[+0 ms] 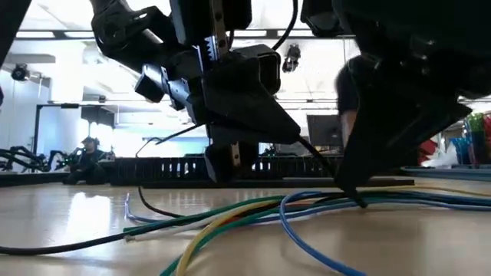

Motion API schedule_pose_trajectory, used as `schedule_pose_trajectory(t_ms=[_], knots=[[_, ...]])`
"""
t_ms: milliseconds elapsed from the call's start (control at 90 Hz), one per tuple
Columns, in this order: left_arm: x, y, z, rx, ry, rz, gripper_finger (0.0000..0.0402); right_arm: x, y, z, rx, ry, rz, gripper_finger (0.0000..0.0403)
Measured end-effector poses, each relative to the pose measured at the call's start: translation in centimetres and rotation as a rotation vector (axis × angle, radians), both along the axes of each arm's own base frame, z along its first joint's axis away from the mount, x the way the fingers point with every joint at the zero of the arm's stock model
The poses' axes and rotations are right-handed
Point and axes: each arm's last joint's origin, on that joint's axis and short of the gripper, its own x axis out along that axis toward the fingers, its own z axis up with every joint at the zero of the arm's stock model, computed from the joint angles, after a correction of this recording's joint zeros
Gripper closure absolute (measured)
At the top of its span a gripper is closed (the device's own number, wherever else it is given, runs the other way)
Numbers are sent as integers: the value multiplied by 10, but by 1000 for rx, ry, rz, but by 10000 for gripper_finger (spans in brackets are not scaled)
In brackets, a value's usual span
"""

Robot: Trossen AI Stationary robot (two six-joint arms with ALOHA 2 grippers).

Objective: Ziptie cables
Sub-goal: Wrap the cable wires with the black zip tie

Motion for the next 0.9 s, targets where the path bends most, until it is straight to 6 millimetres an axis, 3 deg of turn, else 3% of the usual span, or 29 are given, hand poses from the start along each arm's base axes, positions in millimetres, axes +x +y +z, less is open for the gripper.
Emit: schedule_pose_trajectory(t_ms=[500, 789, 900], knots=[[-11, 2, 22, 80, -39, -65, 402, 15, 7, 22, 19, -50, 52, 400], [-12, -6, 20, 101, -41, -71, 402, 24, -4, 22, 32, -56, 17, 314], [-13, -8, 20, 108, -48, -81, 402, 26, -6, 22, 35, -60, 19, 306]])
